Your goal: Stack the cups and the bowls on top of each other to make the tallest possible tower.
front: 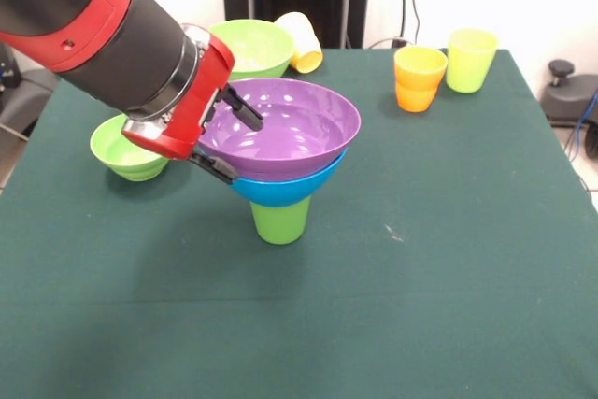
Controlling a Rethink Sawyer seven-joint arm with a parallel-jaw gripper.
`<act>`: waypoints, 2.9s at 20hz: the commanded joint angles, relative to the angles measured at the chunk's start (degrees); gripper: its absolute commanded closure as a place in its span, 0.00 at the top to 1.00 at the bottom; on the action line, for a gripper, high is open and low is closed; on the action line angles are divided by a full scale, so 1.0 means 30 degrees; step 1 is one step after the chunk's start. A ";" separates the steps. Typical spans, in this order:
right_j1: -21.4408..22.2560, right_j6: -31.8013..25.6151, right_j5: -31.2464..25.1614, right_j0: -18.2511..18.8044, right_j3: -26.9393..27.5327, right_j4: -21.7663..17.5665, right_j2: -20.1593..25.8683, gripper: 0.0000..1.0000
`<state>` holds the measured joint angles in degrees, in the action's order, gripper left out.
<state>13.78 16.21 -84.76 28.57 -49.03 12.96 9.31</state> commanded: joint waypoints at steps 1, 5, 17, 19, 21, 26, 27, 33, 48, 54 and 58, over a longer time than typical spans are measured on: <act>0.0308 -0.0661 0.0591 -0.0576 -0.0263 -0.2246 0.1255 1.00; 0.0175 0.0513 -0.0049 -0.1407 0.1016 -0.3030 0.0709 1.00; 0.0339 0.2197 -0.0984 -0.2561 0.2578 -0.4301 -0.0058 1.00; 0.0549 0.2268 -0.0852 -0.2664 0.2398 -0.4311 -0.0146 1.00; 0.0719 0.2227 -0.1056 -0.2655 0.2352 -0.4320 -0.0292 1.00; 0.0898 0.2190 -0.1661 -0.2560 0.2375 -0.4341 -0.0559 1.00; 0.0889 0.2244 -0.1785 -0.2577 0.2457 -0.4348 -0.0597 1.00; 0.1086 0.3778 -0.3229 -0.3365 0.3613 -0.4114 -0.0843 1.00; 0.3871 1.0447 0.0779 -0.6651 0.1401 -0.3267 -0.3165 1.00; 0.3274 1.2241 0.2679 -0.7849 0.0401 -0.3422 -0.3591 1.00; 0.2727 1.1815 0.2602 -0.8305 0.0619 -0.4007 -0.3781 1.00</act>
<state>24.80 39.29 -80.17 5.64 -39.56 4.27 -3.17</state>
